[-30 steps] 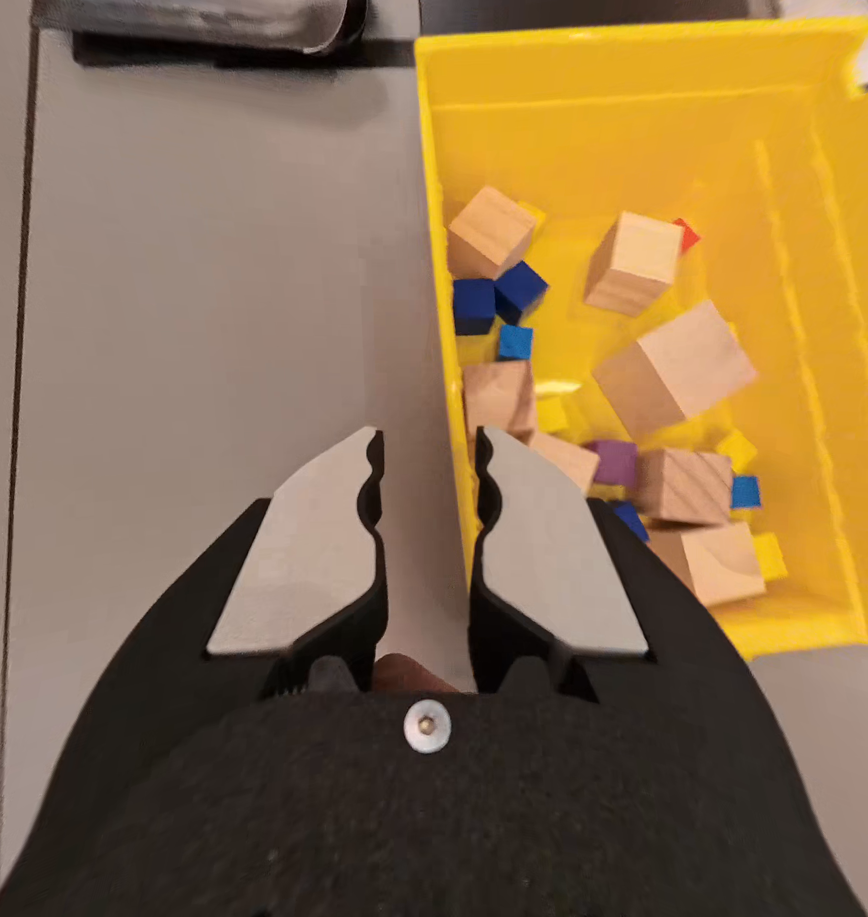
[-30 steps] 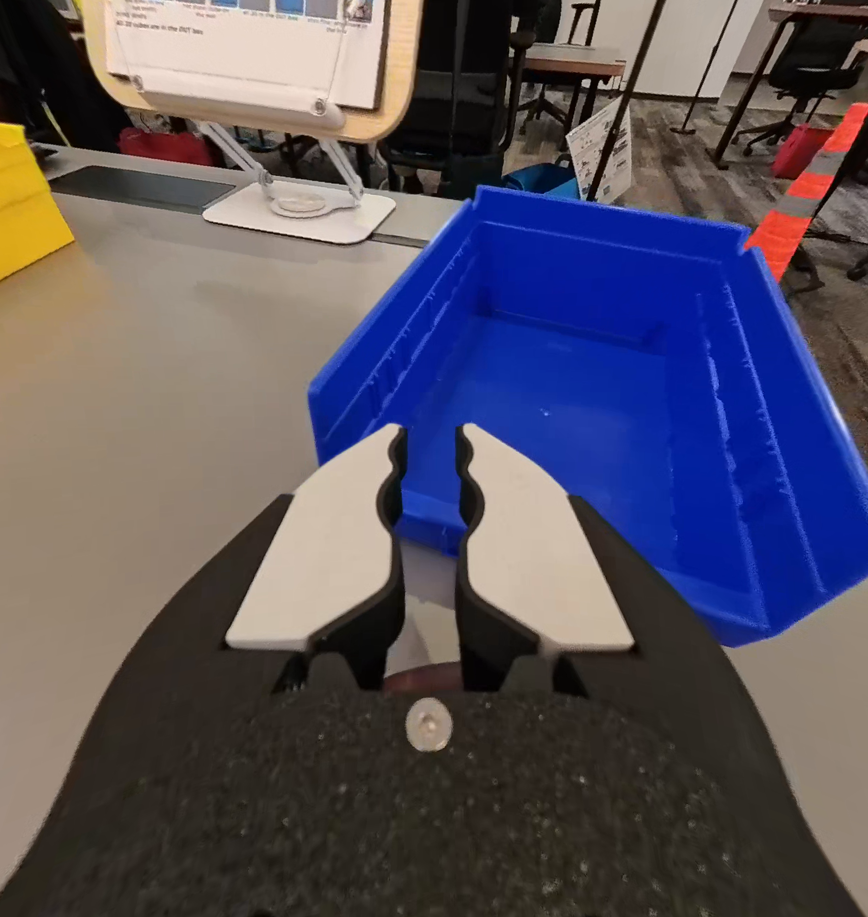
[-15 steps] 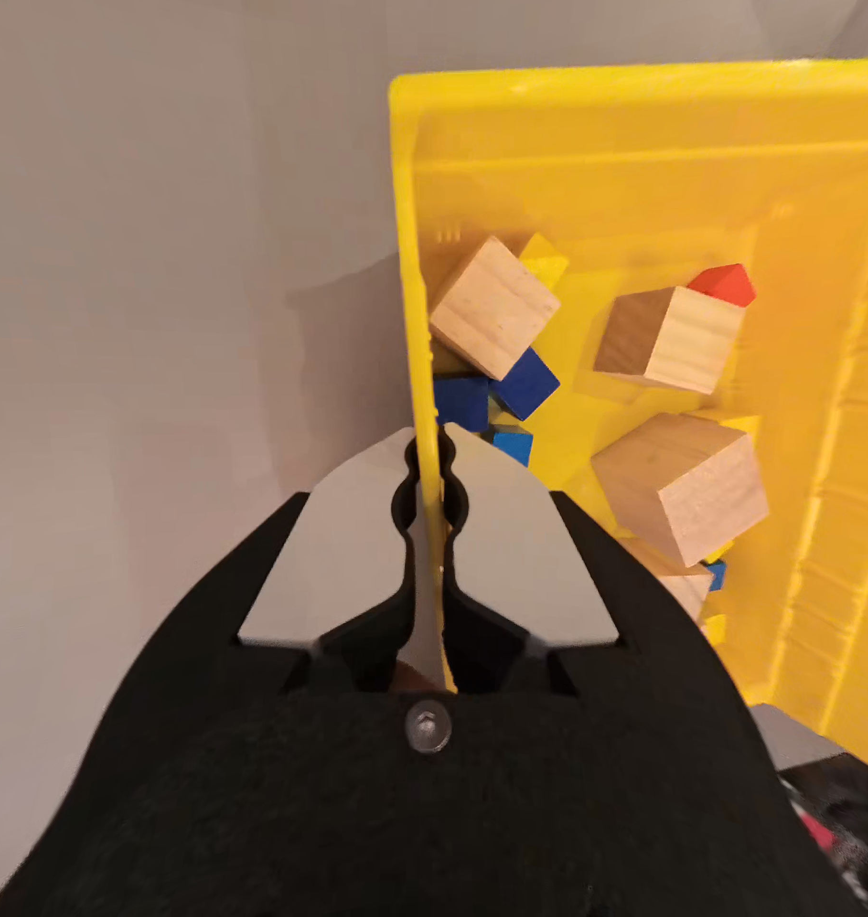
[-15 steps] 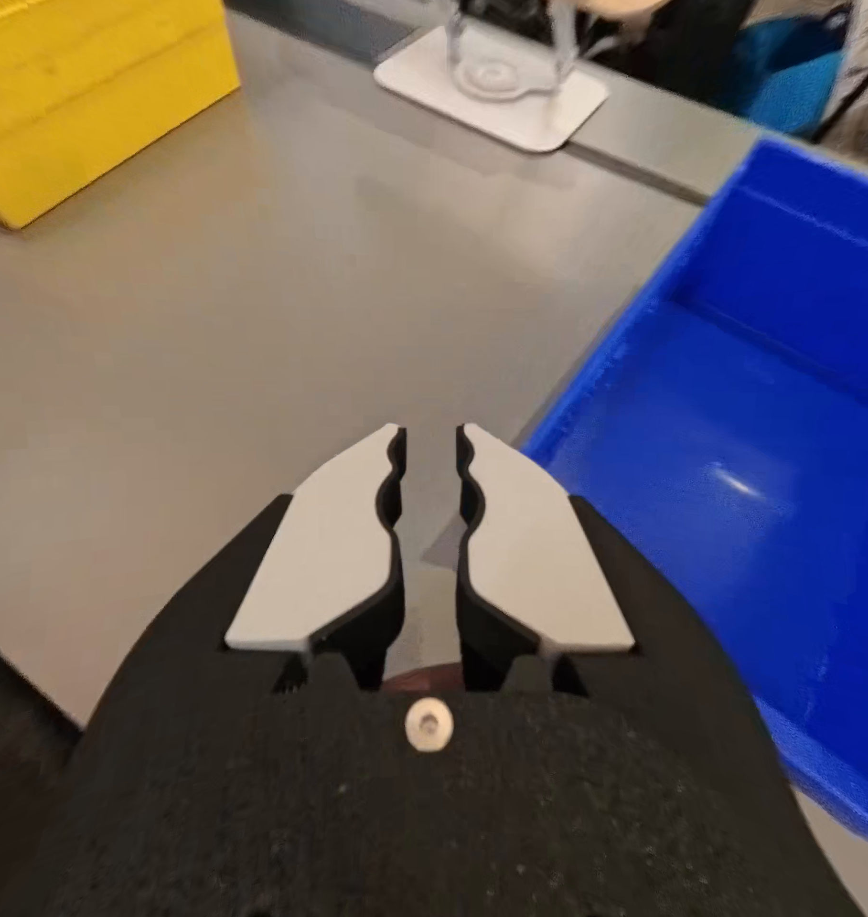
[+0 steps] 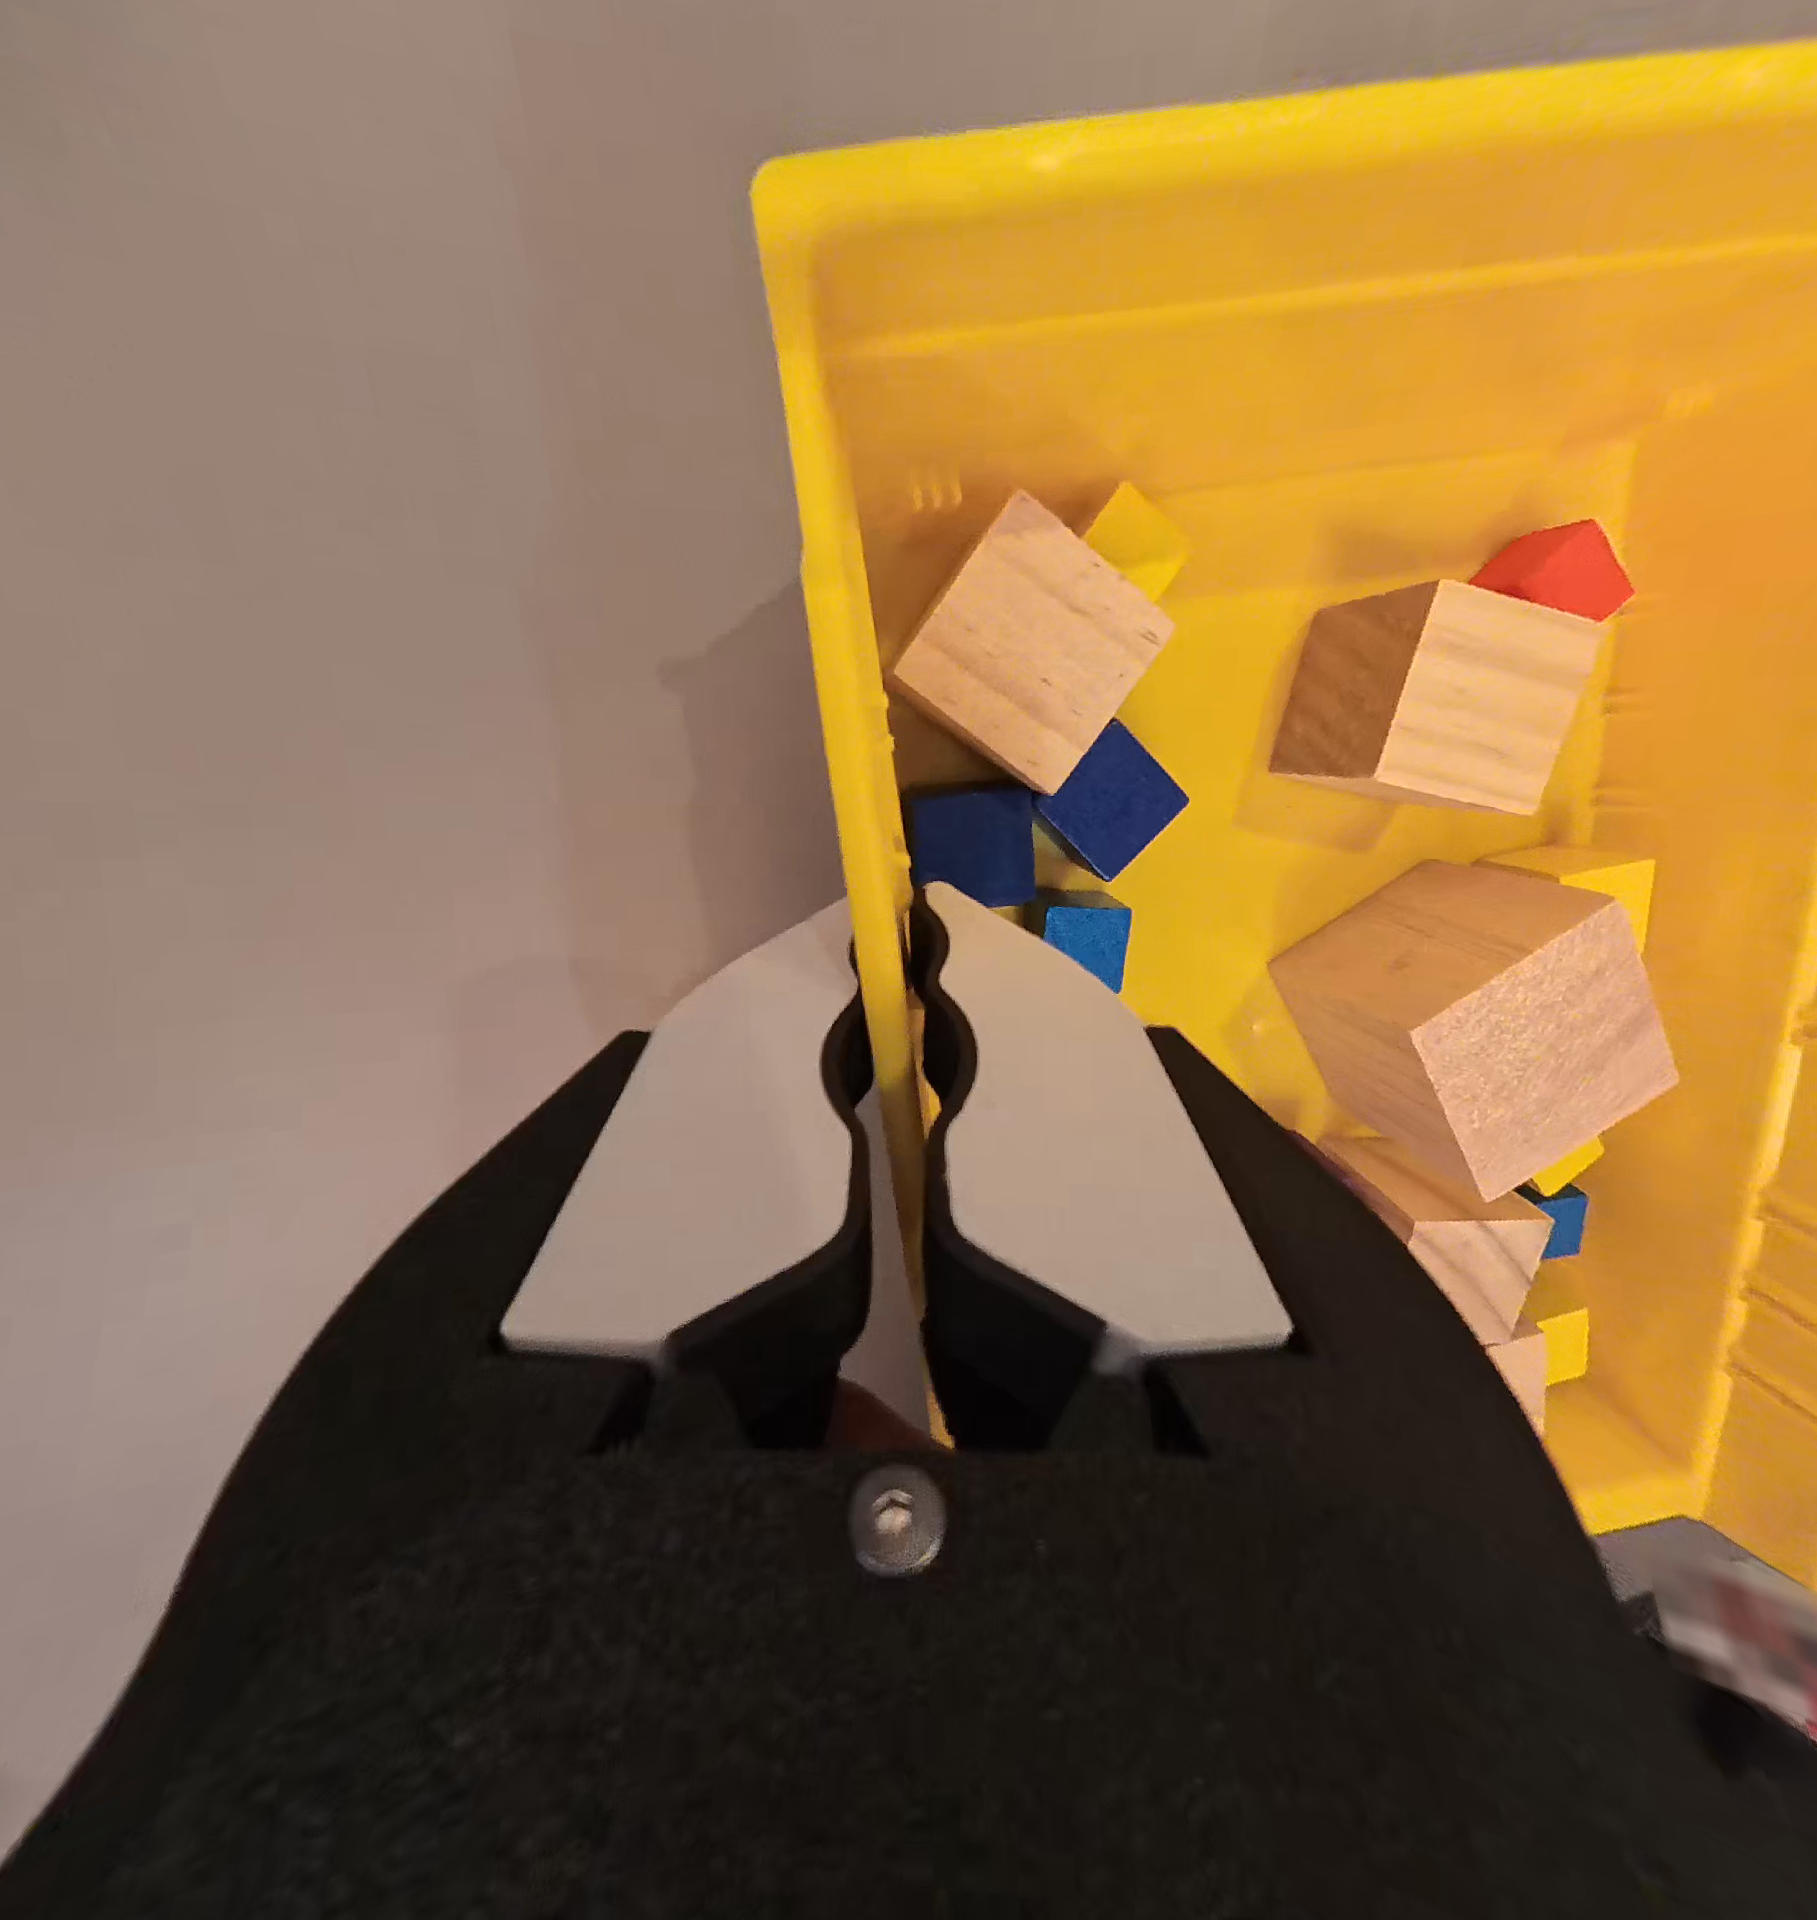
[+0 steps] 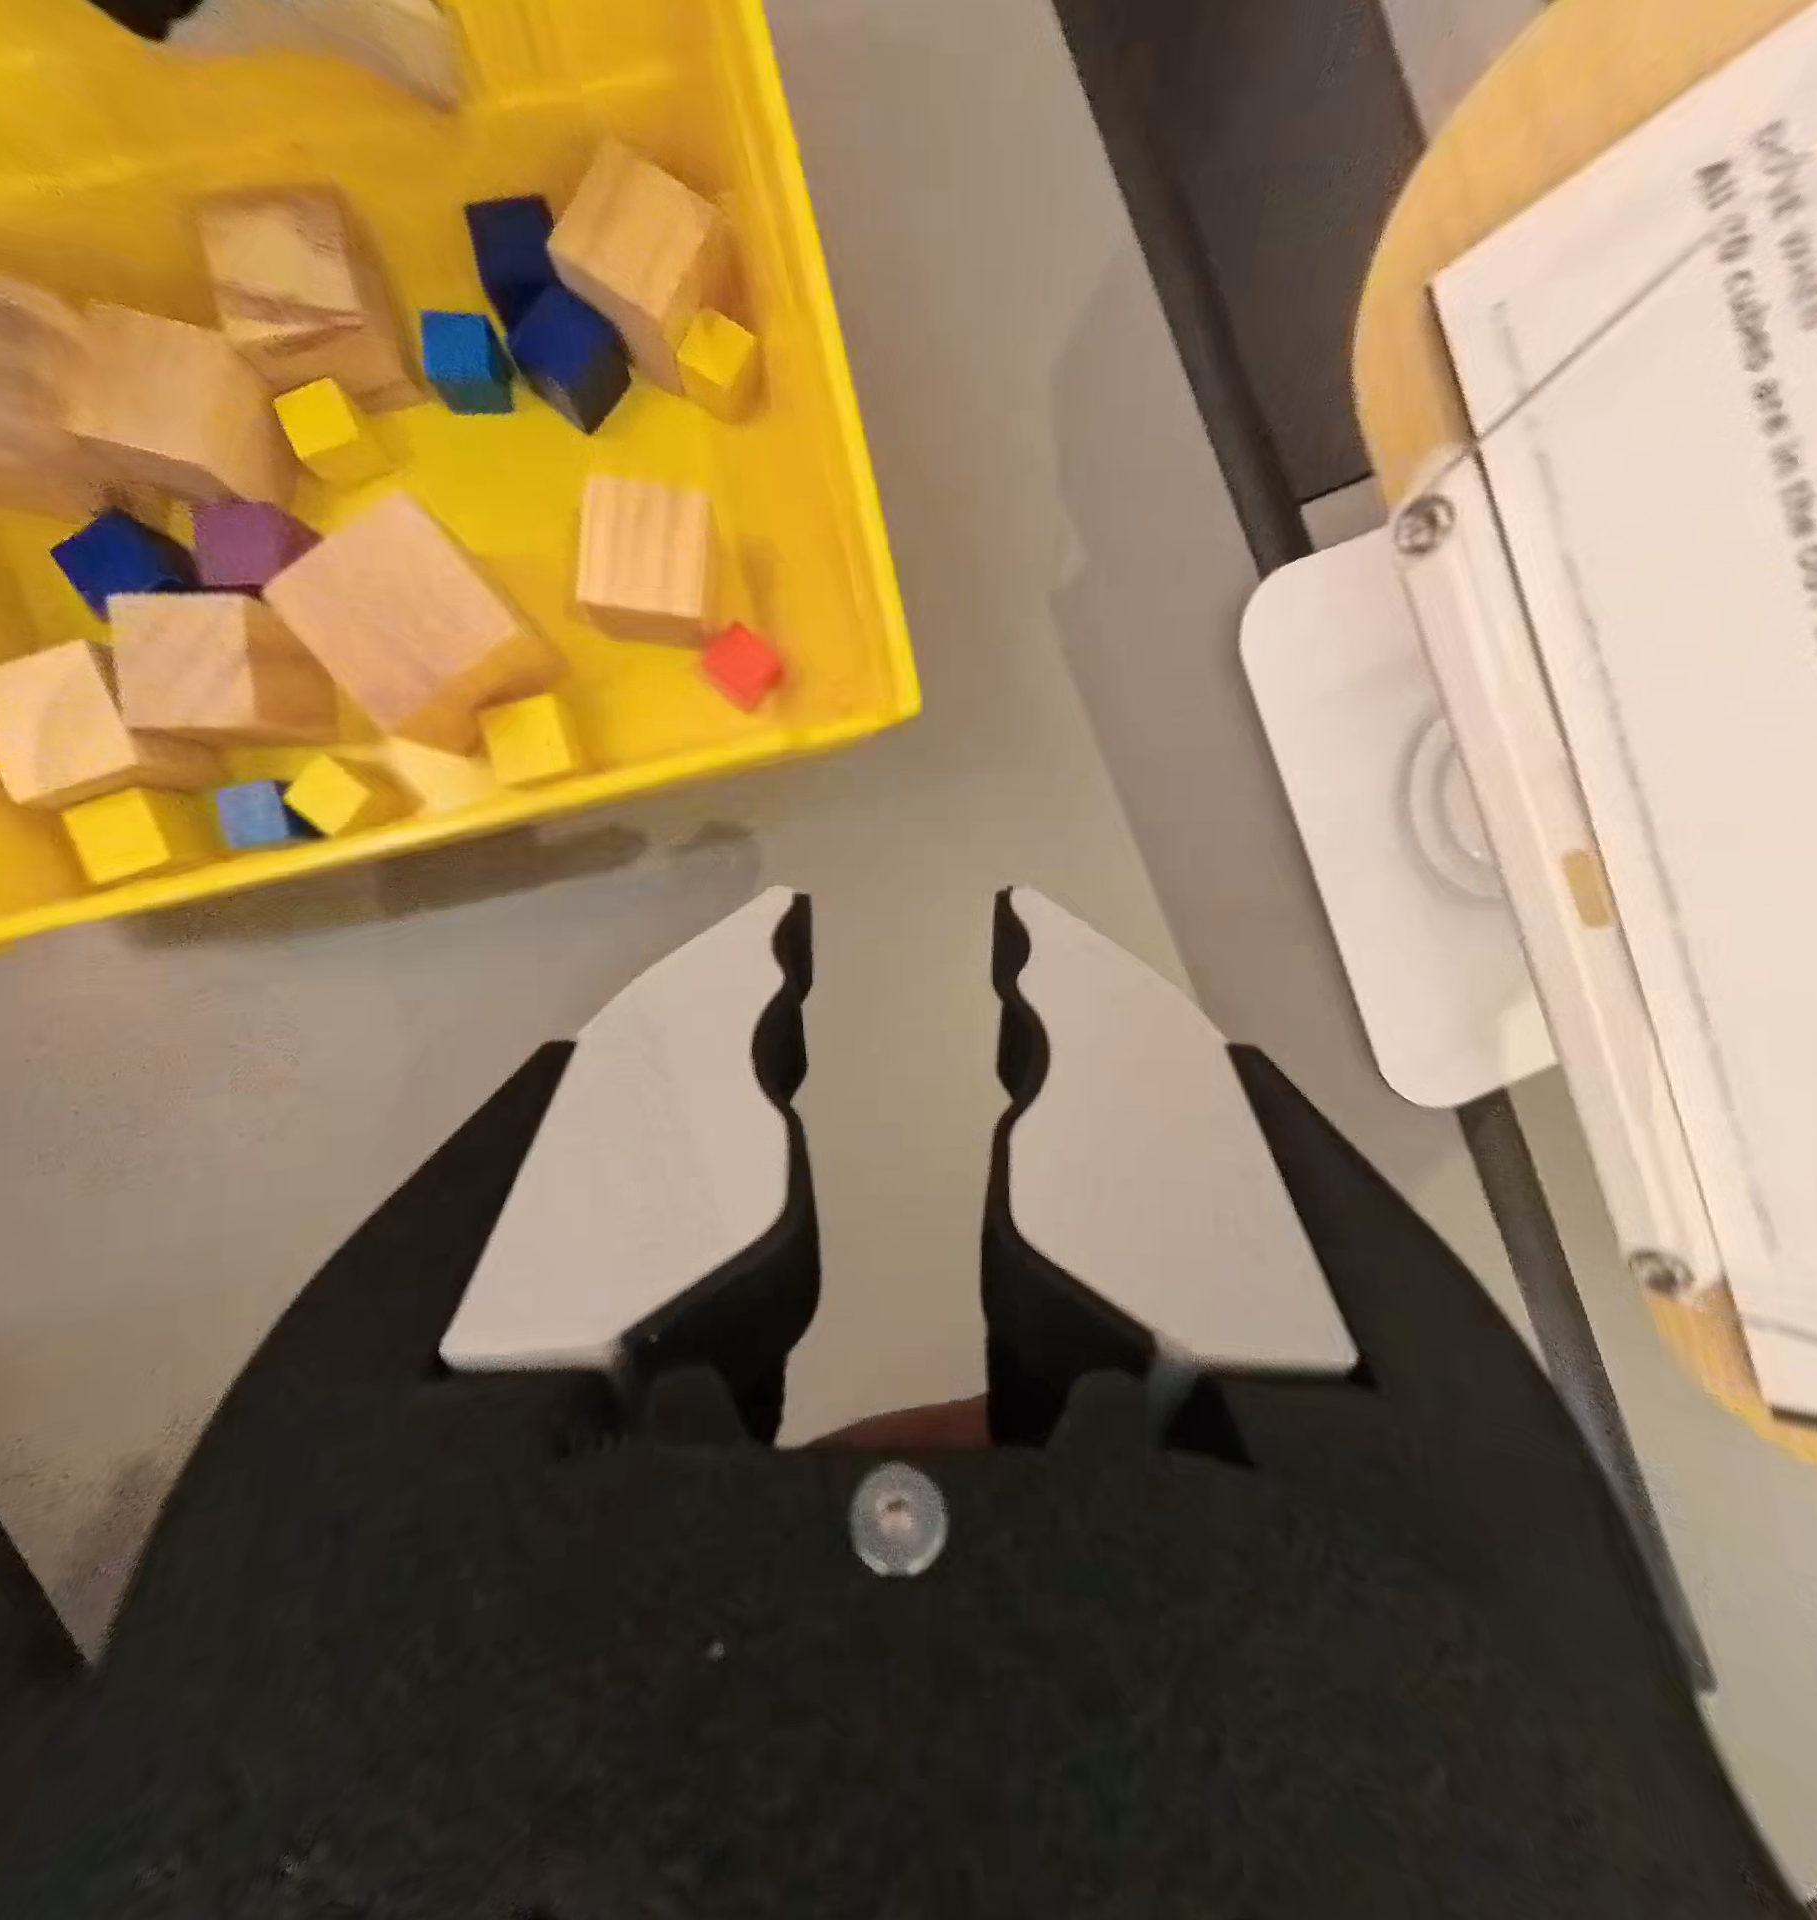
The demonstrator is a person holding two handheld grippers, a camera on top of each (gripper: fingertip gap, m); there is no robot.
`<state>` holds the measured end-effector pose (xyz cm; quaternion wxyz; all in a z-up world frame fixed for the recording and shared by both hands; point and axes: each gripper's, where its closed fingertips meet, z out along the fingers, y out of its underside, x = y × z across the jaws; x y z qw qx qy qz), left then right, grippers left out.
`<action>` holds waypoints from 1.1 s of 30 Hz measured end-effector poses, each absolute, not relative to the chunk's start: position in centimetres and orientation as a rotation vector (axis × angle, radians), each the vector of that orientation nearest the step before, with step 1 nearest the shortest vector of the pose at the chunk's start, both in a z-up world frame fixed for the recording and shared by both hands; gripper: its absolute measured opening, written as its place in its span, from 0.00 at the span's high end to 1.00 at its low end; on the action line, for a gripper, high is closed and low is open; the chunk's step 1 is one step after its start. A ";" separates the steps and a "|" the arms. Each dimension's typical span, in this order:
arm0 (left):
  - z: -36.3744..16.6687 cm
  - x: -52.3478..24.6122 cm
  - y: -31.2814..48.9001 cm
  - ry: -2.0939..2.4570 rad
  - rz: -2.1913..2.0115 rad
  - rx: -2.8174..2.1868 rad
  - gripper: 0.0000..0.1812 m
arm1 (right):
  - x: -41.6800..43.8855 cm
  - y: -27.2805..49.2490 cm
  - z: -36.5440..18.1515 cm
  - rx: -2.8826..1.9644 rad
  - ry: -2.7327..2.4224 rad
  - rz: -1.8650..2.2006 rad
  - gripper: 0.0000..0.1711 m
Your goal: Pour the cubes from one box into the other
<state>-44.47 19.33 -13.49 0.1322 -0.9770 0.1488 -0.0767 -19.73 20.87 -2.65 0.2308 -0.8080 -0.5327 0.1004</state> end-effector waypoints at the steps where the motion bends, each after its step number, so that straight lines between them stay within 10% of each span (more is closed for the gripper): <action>1: -13.5 -43.8 19.2 0.452 -0.228 -2.832 0.98 | -20.7 21.8 -3.7 -2.258 -1.495 0.270 0.81; 8: -13.5 -41.4 18.8 0.536 -0.231 -2.801 0.98 | -23.3 22.8 -12.4 -2.463 -1.754 0.125 0.78; 11: -13.6 -41.1 18.6 0.625 -0.221 -2.786 0.98 | -24.3 21.2 -13.3 -2.549 -1.794 0.304 0.98; 14: -13.3 -40.3 18.4 0.663 -0.221 -2.794 0.98 | -23.1 20.7 -13.2 -2.503 -1.850 0.205 0.98; 33: 0.7 -5.5 22.5 1.305 -0.129 -2.496 0.98 | 11.8 18.1 0.8 -2.706 -1.167 0.119 0.98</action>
